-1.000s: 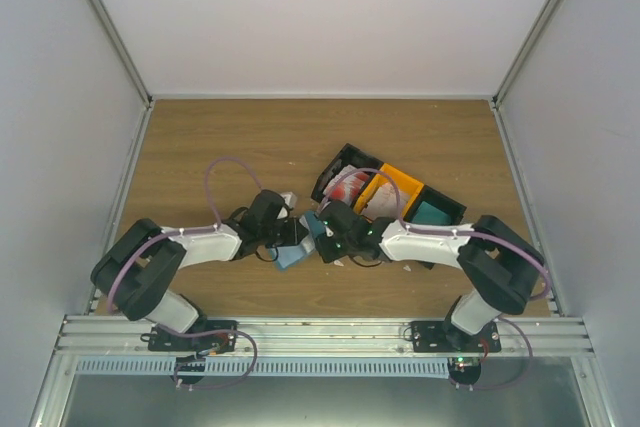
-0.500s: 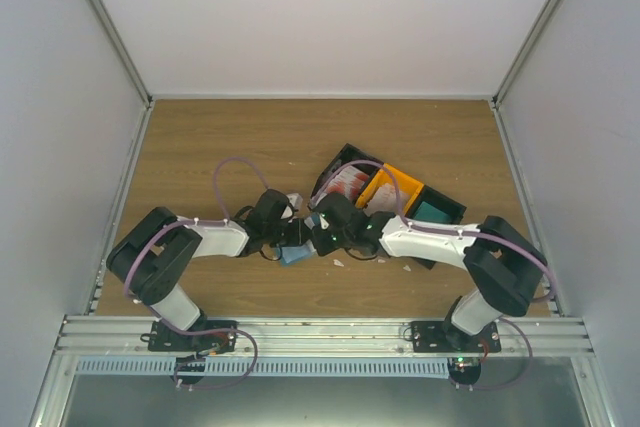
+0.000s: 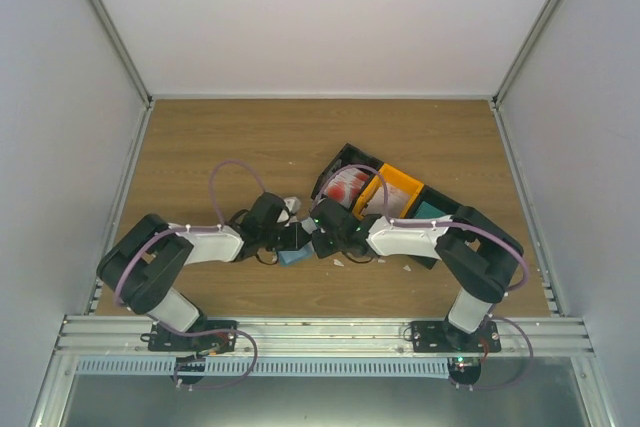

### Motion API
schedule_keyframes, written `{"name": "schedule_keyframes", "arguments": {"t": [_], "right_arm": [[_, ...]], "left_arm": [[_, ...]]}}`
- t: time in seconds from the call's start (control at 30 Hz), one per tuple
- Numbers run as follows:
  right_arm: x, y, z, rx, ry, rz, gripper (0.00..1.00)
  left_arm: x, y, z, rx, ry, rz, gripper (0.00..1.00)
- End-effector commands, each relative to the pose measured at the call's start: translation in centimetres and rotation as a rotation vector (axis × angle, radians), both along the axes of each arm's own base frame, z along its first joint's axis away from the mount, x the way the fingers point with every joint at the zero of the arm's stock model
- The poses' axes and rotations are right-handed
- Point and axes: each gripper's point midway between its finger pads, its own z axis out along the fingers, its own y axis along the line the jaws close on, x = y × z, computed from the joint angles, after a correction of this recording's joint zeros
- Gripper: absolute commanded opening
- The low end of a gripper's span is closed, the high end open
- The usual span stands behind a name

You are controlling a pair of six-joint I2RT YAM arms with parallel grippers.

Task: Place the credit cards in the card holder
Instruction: Open the card holder at the center of the board.

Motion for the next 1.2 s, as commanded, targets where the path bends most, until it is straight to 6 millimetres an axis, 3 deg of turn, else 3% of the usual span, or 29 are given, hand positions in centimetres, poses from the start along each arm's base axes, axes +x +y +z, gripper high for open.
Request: {"name": "schedule_keyframes", "arguments": {"t": [0.0,0.17,0.27,0.53,0.87,0.97,1.17], "right_arm": [[1.1,-1.0,-0.5,-0.036,-0.044,-0.080,0.23],[0.7,-1.7,-1.1,-0.044,-0.026,-0.105,0.24],[0.4,-2.0,-1.4,-0.048,-0.009,-0.117,0.24],[-0.6,-1.9,-2.2,-0.043,0.040,-0.098,0.24],[-1.4,-2.8,-1.9,-0.050,0.089,-0.155,0.24],[-0.9,-2.3,-0.3,-0.027,0.072,-0.164,0.24],[1.5,0.6,5.6,0.062,-0.024,-0.119,0.26]], "left_arm": [[-0.2,-0.4,2.1,-0.044,-0.048,-0.028,0.11],[-0.1,0.6,3.8,-0.031,-0.082,0.013,0.21],[-0.6,2.6,2.9,0.055,-0.080,0.061,0.25],[-3.6,5.4,-0.7,0.150,0.003,0.058,0.19],[-3.2,6.9,-1.2,0.239,-0.012,0.091,0.14],[-2.7,6.6,-0.2,0.229,-0.044,0.082,0.14],[-1.5,3.8,4.2,0.091,-0.145,0.013,0.22]]}}
